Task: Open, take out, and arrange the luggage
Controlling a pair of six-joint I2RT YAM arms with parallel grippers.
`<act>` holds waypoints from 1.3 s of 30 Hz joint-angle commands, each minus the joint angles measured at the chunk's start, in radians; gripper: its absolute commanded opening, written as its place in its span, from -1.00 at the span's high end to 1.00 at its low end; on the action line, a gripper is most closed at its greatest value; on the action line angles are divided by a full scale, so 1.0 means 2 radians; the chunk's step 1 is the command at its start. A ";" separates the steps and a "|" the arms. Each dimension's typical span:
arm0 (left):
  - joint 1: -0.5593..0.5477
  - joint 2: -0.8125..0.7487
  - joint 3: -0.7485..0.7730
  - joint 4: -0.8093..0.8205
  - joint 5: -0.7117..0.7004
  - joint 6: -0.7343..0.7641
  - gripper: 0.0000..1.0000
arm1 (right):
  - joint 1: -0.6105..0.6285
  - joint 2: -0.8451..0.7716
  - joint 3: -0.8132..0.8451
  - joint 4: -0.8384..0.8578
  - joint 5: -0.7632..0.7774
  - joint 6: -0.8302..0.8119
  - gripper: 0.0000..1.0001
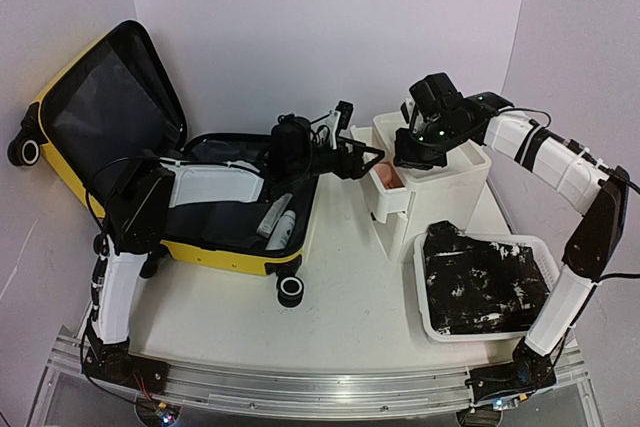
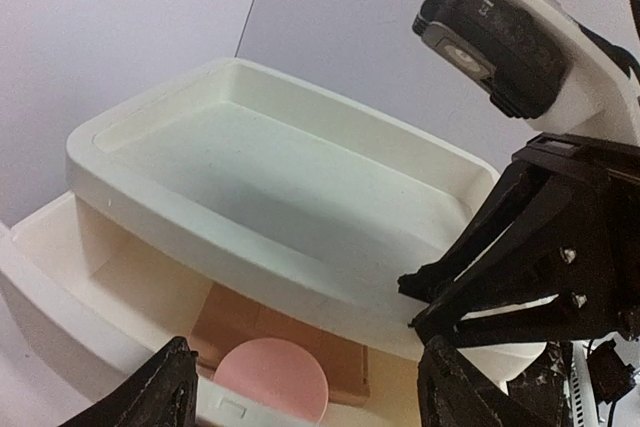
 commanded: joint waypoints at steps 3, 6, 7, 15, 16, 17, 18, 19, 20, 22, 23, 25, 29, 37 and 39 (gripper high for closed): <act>-0.001 -0.111 -0.037 -0.092 -0.072 0.004 -0.36 | 0.004 -0.018 -0.007 0.027 -0.036 0.009 1.00; -0.001 -0.128 -0.047 -0.157 -0.116 -0.018 -0.03 | 0.004 -0.018 -0.007 0.027 -0.036 0.006 1.00; -0.001 -0.126 -0.050 -0.166 -0.116 -0.022 0.08 | 0.004 -0.018 -0.006 0.027 -0.037 0.005 1.00; -0.001 -0.061 0.036 -0.236 -0.098 -0.032 0.55 | 0.004 -0.018 -0.007 0.027 -0.054 -0.003 1.00; -0.001 -0.049 0.054 -0.246 -0.092 -0.034 0.59 | 0.004 -0.017 -0.006 0.027 -0.063 -0.006 1.00; -0.001 -0.038 0.070 -0.248 -0.088 -0.035 0.60 | 0.004 -0.017 -0.006 0.027 -0.071 -0.006 1.00; -0.001 -0.028 0.084 -0.261 -0.084 -0.036 0.60 | 0.004 -0.016 -0.006 0.027 -0.077 -0.007 1.00; -0.001 -0.017 0.100 -0.266 -0.080 -0.037 0.60 | 0.004 -0.016 -0.006 0.027 -0.083 -0.006 1.00; -0.001 -0.006 0.115 -0.269 -0.075 -0.038 0.60 | 0.004 -0.017 -0.006 0.027 -0.086 -0.004 1.00; -0.001 0.012 0.141 -0.275 -0.067 -0.044 0.61 | 0.004 -0.020 -0.009 0.027 -0.090 0.001 0.86; -0.001 0.019 0.151 -0.277 -0.065 -0.048 0.62 | 0.004 -0.022 -0.009 0.028 -0.091 0.004 0.76; -0.001 0.032 0.168 -0.278 -0.061 -0.057 0.62 | 0.004 -0.027 -0.010 0.034 -0.102 0.014 0.65; -0.002 0.061 0.214 -0.277 -0.043 -0.077 0.61 | 0.003 -0.029 -0.010 0.046 -0.118 0.037 0.46; -0.002 0.149 0.341 -0.268 0.046 -0.166 0.57 | 0.003 -0.038 -0.023 0.066 -0.125 0.062 0.35; -0.001 0.137 0.326 -0.267 0.039 -0.160 0.51 | 0.002 -0.043 -0.031 0.066 -0.108 0.055 0.33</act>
